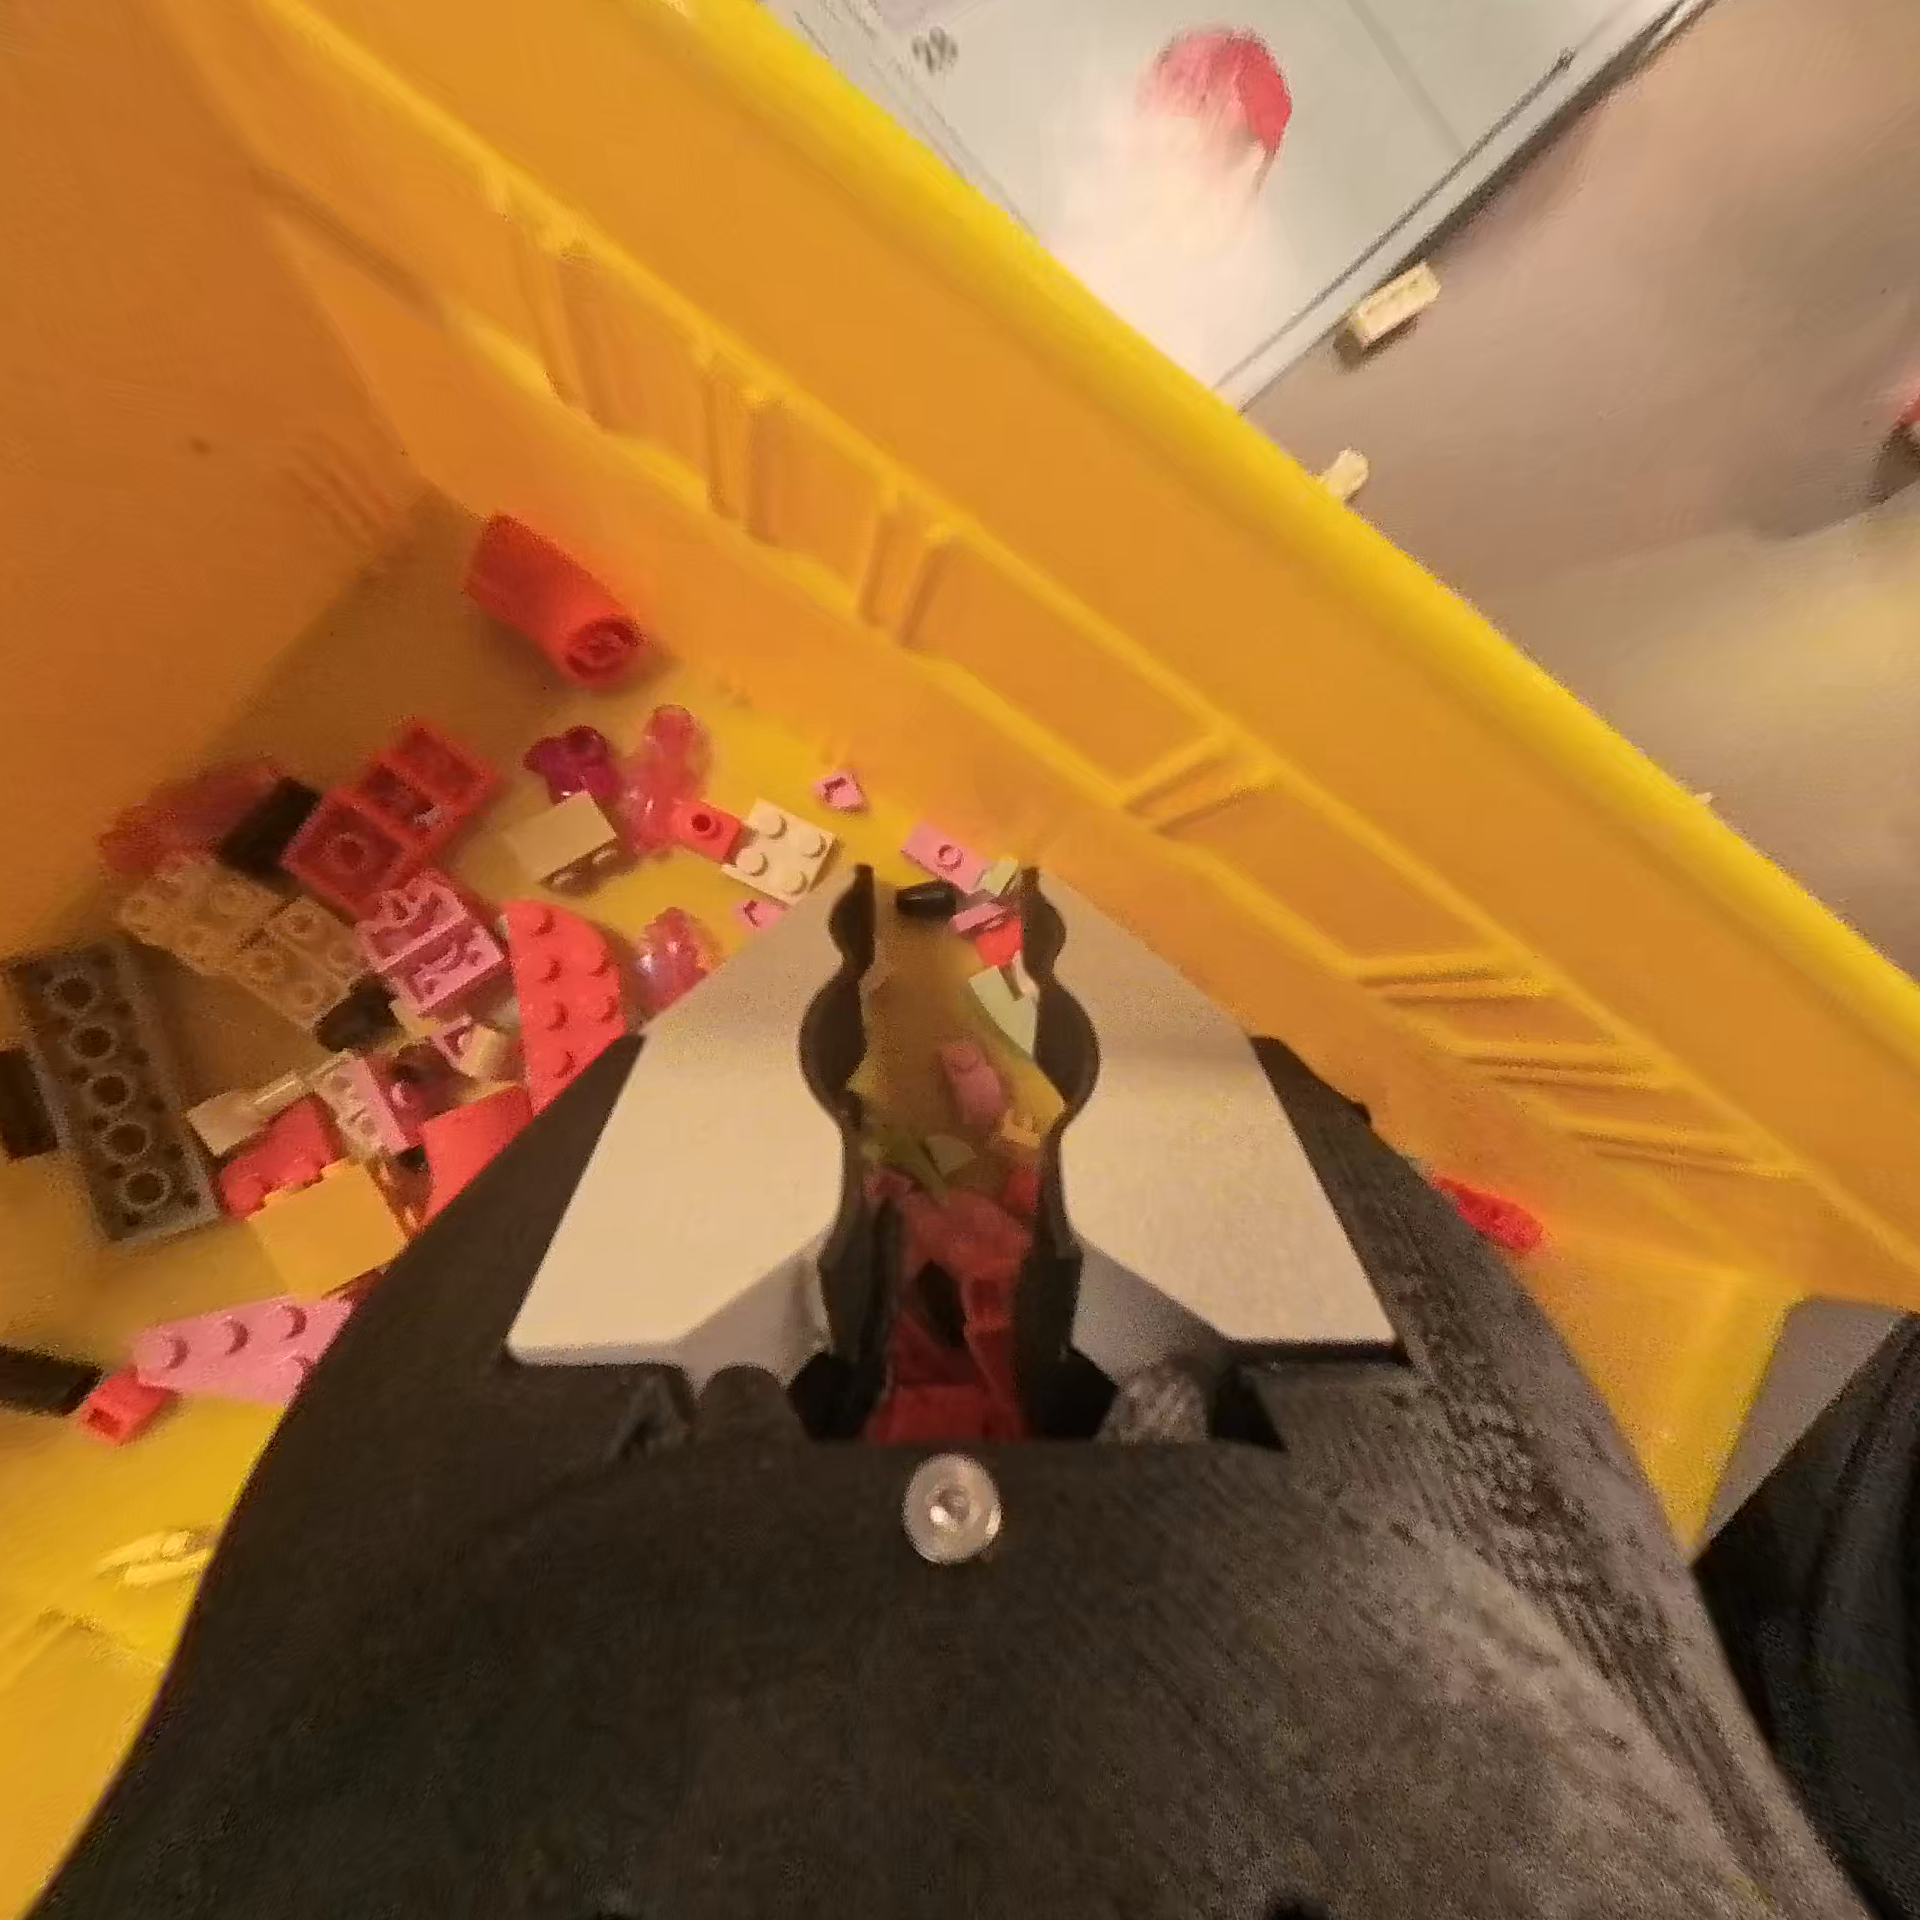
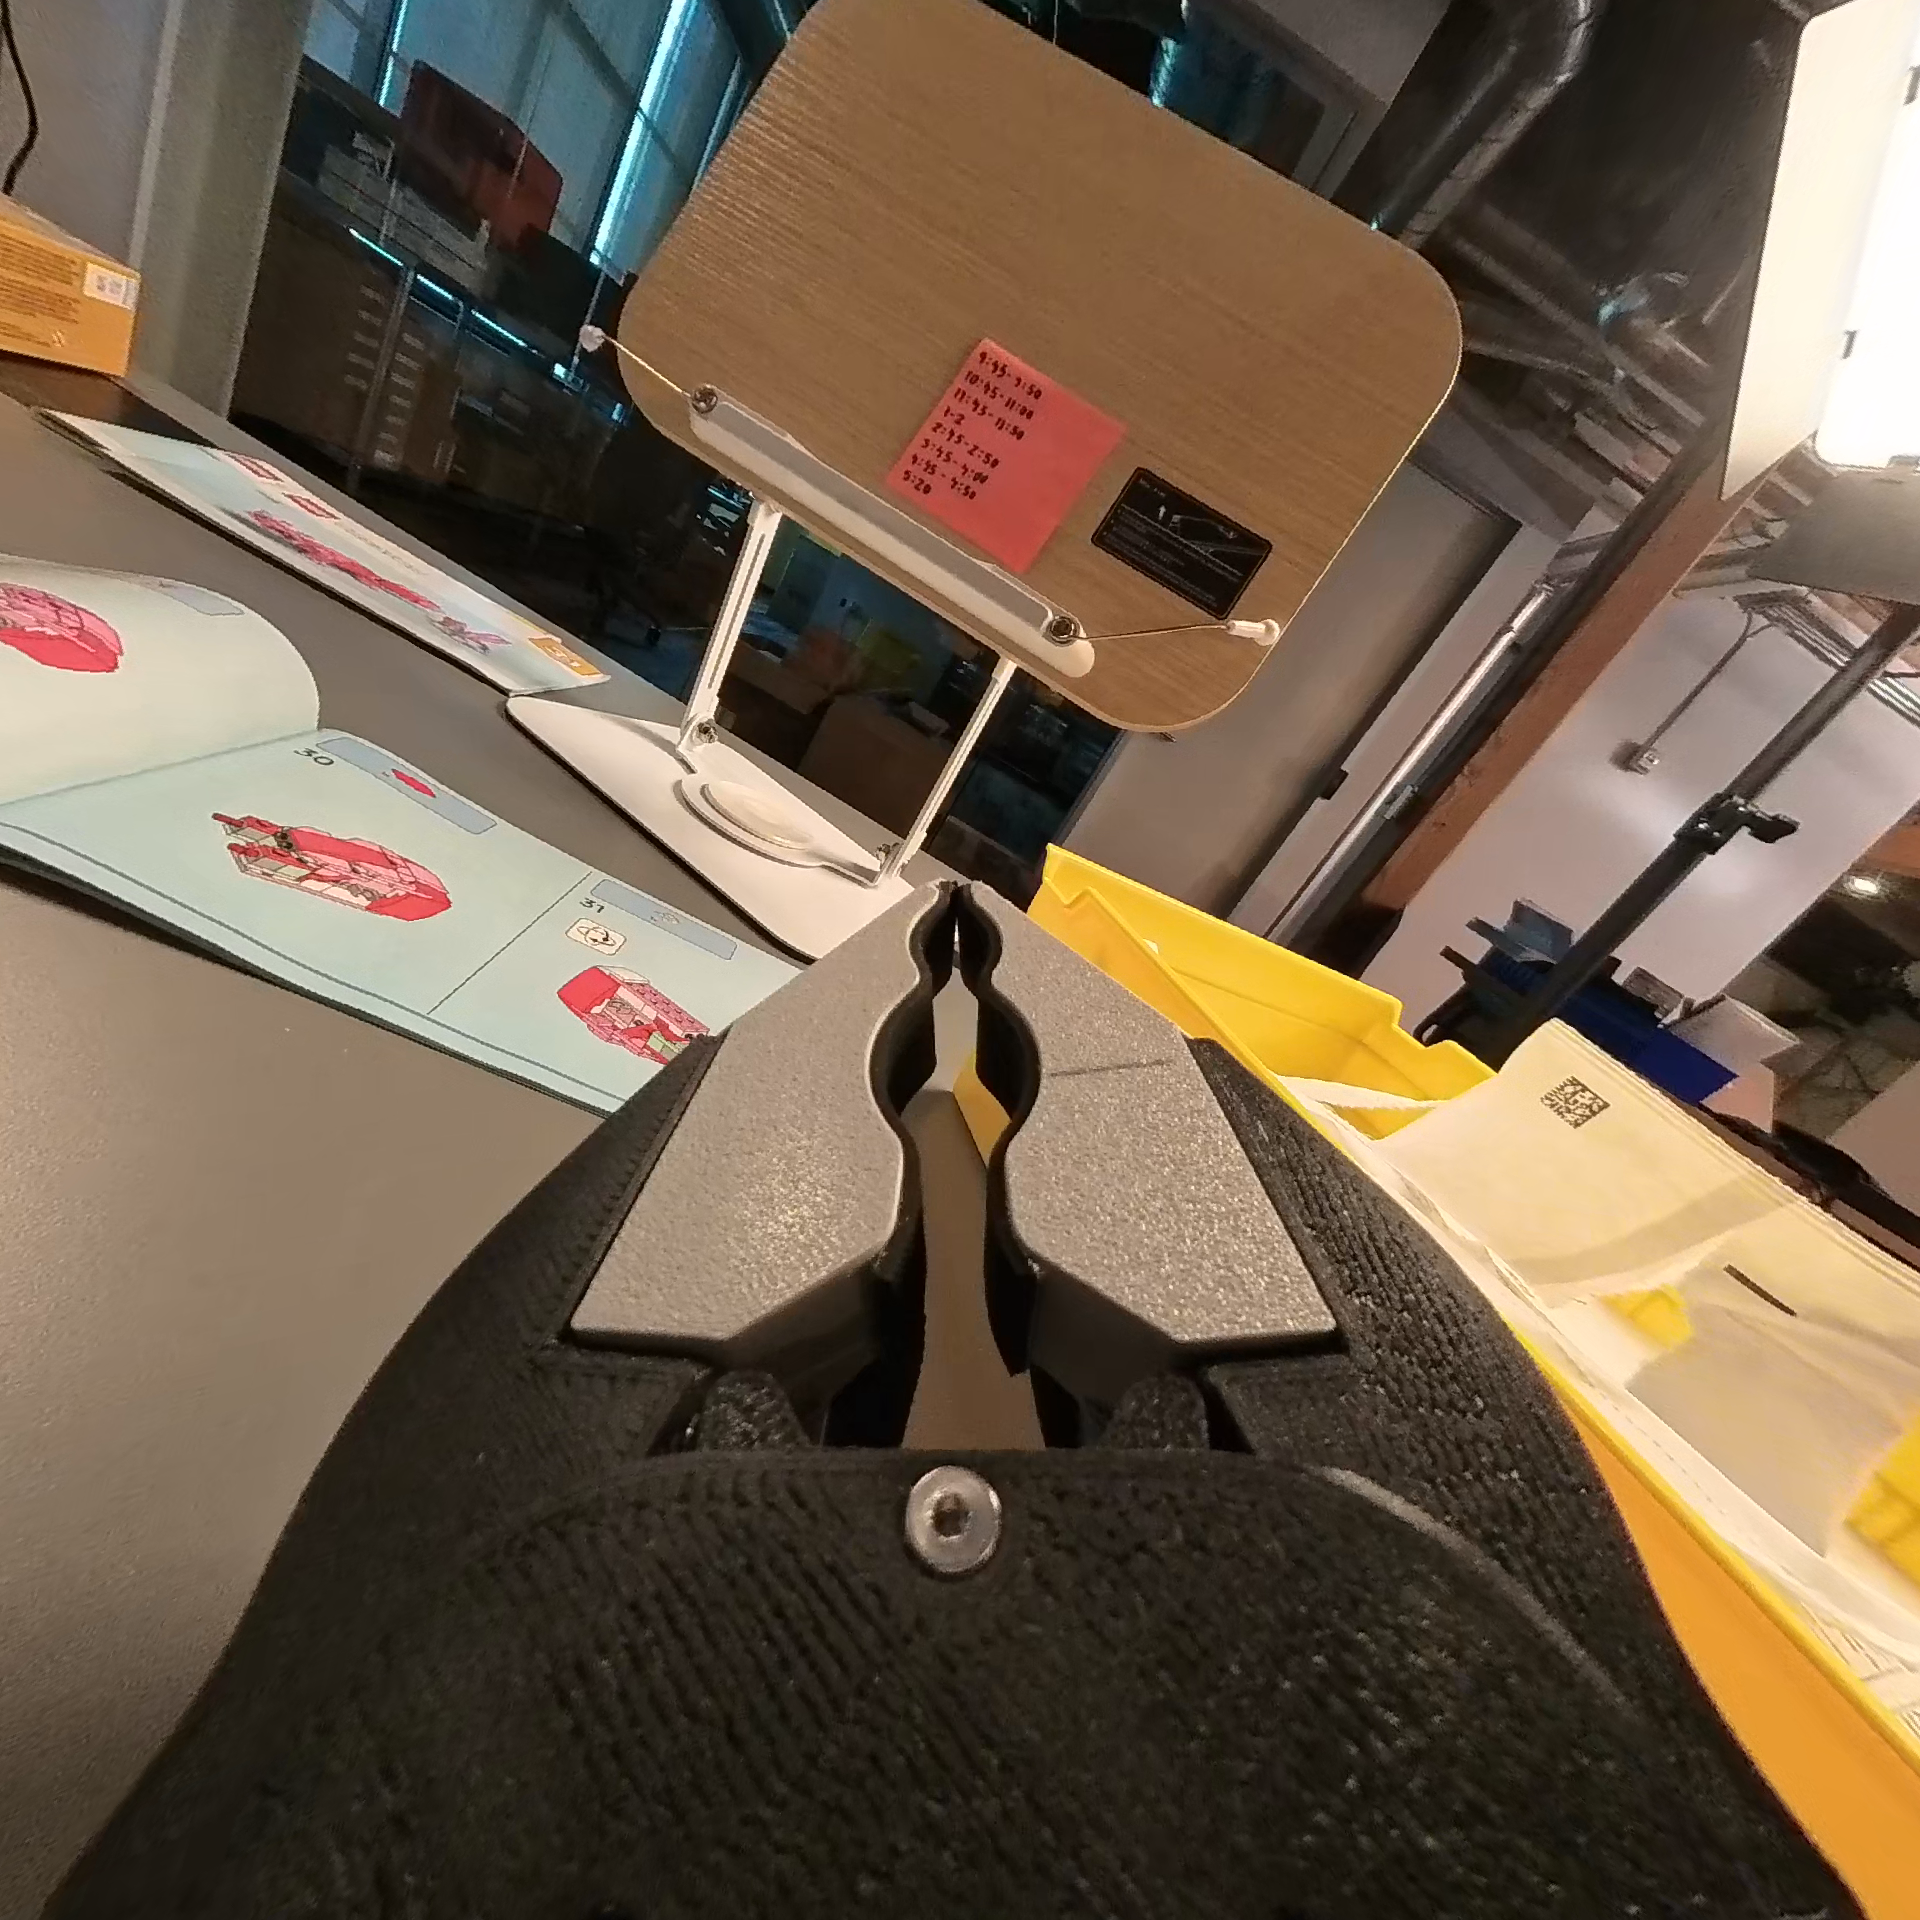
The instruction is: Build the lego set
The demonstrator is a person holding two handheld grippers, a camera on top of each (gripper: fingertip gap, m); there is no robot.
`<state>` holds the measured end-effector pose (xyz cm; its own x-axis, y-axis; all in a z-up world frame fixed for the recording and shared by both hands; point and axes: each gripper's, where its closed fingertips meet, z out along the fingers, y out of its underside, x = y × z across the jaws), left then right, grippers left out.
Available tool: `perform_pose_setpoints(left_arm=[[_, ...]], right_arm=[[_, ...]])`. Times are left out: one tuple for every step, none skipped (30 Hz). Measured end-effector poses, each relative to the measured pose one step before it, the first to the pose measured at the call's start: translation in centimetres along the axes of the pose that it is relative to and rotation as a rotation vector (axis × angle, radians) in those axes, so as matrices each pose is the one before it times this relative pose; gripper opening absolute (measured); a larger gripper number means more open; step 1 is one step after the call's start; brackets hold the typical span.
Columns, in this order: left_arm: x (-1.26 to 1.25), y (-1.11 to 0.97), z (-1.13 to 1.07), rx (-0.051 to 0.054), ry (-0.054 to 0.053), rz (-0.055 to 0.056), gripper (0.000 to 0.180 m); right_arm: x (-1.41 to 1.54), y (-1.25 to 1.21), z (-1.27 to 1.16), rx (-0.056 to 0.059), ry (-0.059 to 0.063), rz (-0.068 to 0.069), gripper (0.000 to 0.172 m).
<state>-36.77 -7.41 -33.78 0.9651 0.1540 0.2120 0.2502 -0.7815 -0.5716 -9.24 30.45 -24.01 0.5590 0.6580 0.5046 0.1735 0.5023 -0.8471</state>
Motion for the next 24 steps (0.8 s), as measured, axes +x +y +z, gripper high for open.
perform_pose_setpoints(left_arm=[[0.164, 0.202, 0.174, -0.014, 0.0047, 0.0134, 0.024], [0.281, -0.119, -0.018, 0.0084, 0.0162, 0.0051, 0.019], [0.25, 0.203, -0.018, -0.0101, 0.0157, 0.0014, 0.014], [0.156, 0.368, -0.023, -0.0173, 0.008, -0.0049, 0.008], [-0.18, 0.51, -0.072, -0.0232, -0.0149, -0.0103, 0.008], [-0.156, 0.279, -0.236, -0.0032, -0.0157, -0.0091, 0.007], [-0.382, 0.384, -0.338, -0.0061, -0.0287, -0.0178, 0.007], [-0.534, 0.403, -0.395, -0.0038, -0.036, -0.0181, 0.007], [-0.629, 0.412, -0.424, -0.0027, -0.0373, -0.0197, 0.007], [-0.624, 0.391, -0.399, 0.0002, -0.033, -0.0192, 0.007], [-0.556, 0.349, -0.374, 0.0026, -0.0257, -0.0217, 0.007], [-0.516, 0.305, -0.339, 0.0034, -0.022, -0.0272, 0.007], [-0.455, 0.092, -0.3, 0.0112, -0.0208, -0.0316, 0.007], [-0.229, -0.197, -0.312, 0.0232, -0.0124, -0.0229, 0.007], [-0.245, -0.268, -0.362, 0.0235, -0.0168, -0.0203, 0.014], [-0.158, -0.329, -0.402, 0.023, -0.012, -0.0137, 0.021], [0.225, -0.42, -0.446, 0.0267, 0.011, -0.0002, 0.021], [0.527, -0.399, -0.43, 0.0223, 0.029, 0.0083, 0.021], [0.556, -0.286, -0.354, 0.0112, 0.0287, 0.0107, 0.022], [0.586, -0.099, -0.234, -0.0033, 0.0269, 0.0197, 0.024], [0.618, 0.075, -0.107, -0.0156, 0.0262, 0.0331, 0.026], [0.499, 0.214, 0.009, -0.0241, 0.0153, 0.0387, 0.029], [0.249, 0.232, 0.119, -0.0258, -0.002, 0.0371, 0.034], [0.143, 0.213, 0.172, -0.0238, -0.0077, 0.0373, 0.044]], right_arm=[[0.01, 0.002, 0.0, 0.0003, 0.0002, 0.0007, 0.0], [0.0, -0.002, -0.006, 0.0003, -0.0001, 0.0007, 0.0], [-0.005, -0.001, 0.0, 0.0001, -0.0003, 0.0, 0.0], [-0.014, 0.01, 0.005, -0.0002, -0.0007, -0.0008, 0.0], [-0.022, 0.002, 0.001, 0.0, -0.0009, -0.0011, 0.0], [-0.012, -0.006, -0.005, 0.0001, -0.0006, -0.0004, 0.0], [-0.004, -0.001, 0.0, 0.0, -0.0002, 0.0001, 0.0], [0.007, 0.006, 0.005, -0.0001, 0.0002, 0.0004, 0.0], [0.005, 0.006, 0.005, -0.0001, 0.0, 0.0003, 0.0], [-0.003, 0.002, -0.001, -0.0001, -0.0003, -0.0003, 0.0], [-0.014, -0.005, 0.002, -0.0001, -0.0005, -0.0007, 0.0], [-0.013, 0.011, 0.004, -0.0003, -0.0005, -0.0007, 0.0], [-0.014, -0.003, 0.0, -0.0003, -0.0006, -0.0009, 0.0], [-0.024, 0.003, 0.007, -0.0002, -0.0007, -0.0013, 0.0], [-0.021, 0.004, 0.0, -0.0002, -0.0008, -0.0011, 0.0], [-0.018, -0.01, -0.004, -0.0002, -0.0005, -0.001, 0.0], [-0.013, 0.007, -0.002, -0.0004, -0.0001, -0.0008, 0.0], [-0.004, 0.002, 0.006, -0.0002, -0.0001, -0.0005, 0.0], [-0.007, -0.002, -0.007, -0.0002, -0.0003, -0.0006, 0.0], [-0.021, 0.004, 0.0, -0.0002, -0.0006, -0.0007, 0.0], [-0.014, -0.001, 0.015, -0.0002, -0.0006, -0.0008, 0.0], [-0.02, 0.005, -0.001, -0.0002, -0.0007, -0.001, 0.0], [-0.009, 0.001, 0.007, -0.0002, -0.0007, -0.0008, 0.0], [-0.008, -0.006, -0.005, 0.0001, -0.0004, -0.0005, 0.0]])
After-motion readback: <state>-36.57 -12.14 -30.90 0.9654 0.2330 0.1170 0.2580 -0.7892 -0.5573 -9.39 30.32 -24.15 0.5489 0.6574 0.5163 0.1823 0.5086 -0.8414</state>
